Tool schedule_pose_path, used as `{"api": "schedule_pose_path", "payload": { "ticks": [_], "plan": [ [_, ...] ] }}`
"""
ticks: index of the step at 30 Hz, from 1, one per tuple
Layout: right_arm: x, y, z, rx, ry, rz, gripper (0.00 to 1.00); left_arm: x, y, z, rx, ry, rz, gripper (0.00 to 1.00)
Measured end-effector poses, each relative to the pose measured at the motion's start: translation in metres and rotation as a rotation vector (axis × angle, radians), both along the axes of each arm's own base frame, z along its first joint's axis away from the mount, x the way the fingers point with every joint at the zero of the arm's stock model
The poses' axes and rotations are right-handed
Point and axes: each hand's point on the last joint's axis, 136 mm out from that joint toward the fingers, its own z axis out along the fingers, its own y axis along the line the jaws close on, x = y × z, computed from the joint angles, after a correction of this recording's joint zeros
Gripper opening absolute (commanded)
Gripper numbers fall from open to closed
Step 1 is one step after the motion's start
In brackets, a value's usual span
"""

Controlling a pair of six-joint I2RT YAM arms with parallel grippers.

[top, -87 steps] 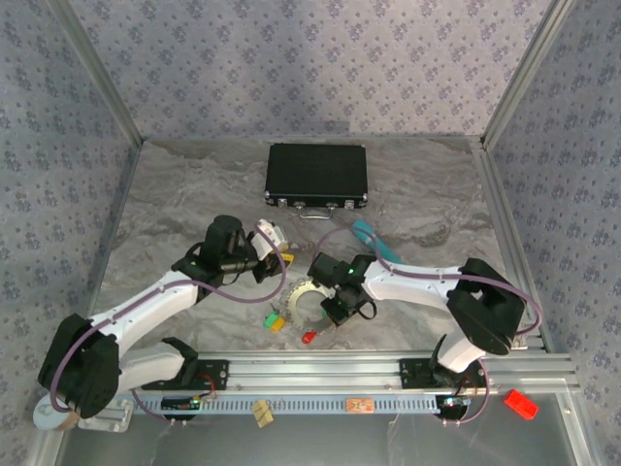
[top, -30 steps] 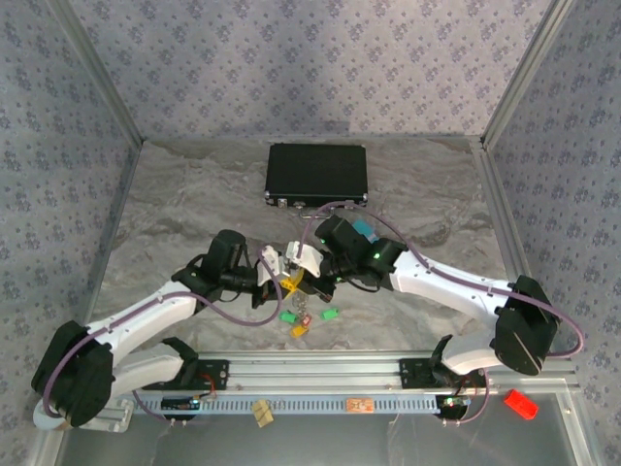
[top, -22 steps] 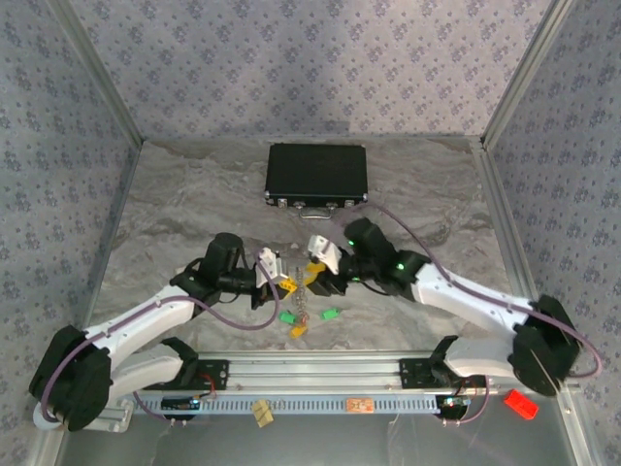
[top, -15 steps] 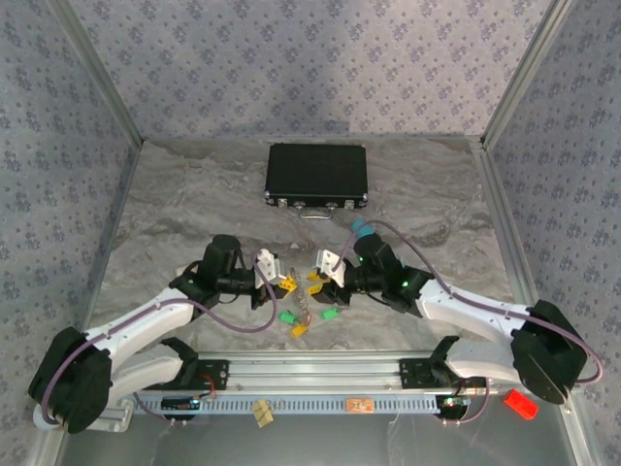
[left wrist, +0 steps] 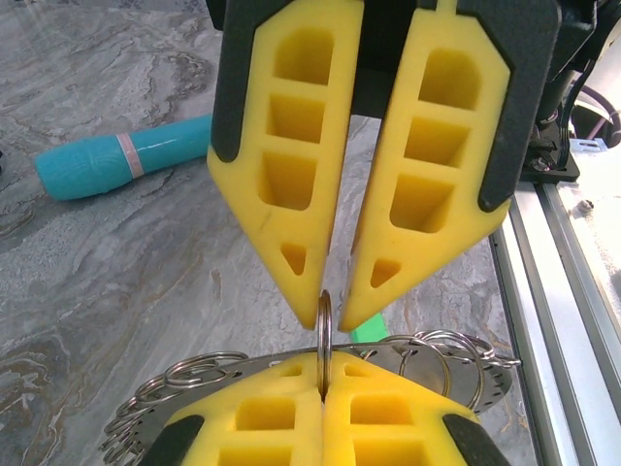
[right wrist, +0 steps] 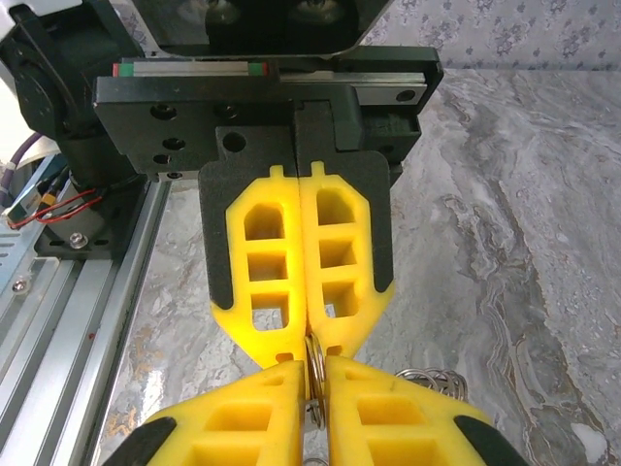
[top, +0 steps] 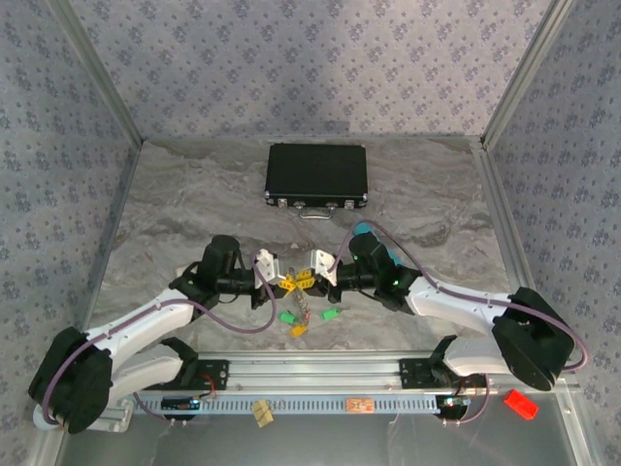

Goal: Put the keys on the keyring

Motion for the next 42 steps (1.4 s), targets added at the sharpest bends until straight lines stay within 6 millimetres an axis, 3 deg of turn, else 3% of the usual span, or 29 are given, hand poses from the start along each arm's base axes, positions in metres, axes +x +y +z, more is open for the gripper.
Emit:
{"api": "schedule_pose_path", "payload": {
  "ticks": [3, 6, 9, 11, 21, 42],
  "plan": [
    [0.000, 0.001, -0.004, -0.011, -0.003, 0.006, 0.01, 0.000, 0.000, 0.000, -0.001, -0.001, 0.000, 0.00],
    [0.000, 0.002, -0.005, -0.024, -0.012, 0.015, 0.00, -0.001, 0.001, -0.001, -0.001, 0.000, 0.003, 0.00],
    [0.000, 0.003, -0.004, -0.052, -0.021, 0.021, 0.00, 0.000, 0.003, 0.000, 0.003, -0.006, 0.021, 0.19],
    [0.001, 0.002, -0.004, -0.095, -0.029, 0.027, 0.00, 0.003, 0.005, 0.000, 0.017, -0.011, 0.039, 0.23],
    [-0.002, -0.008, 0.001, -0.290, -0.069, 0.060, 0.00, 0.006, 0.008, 0.007, 0.026, -0.038, 0.065, 0.23],
    [-0.007, -0.006, -0.005, -0.376, -0.084, 0.068, 0.00, -0.006, 0.004, 0.004, 0.009, 0.035, -0.003, 0.25]
  ]
}}
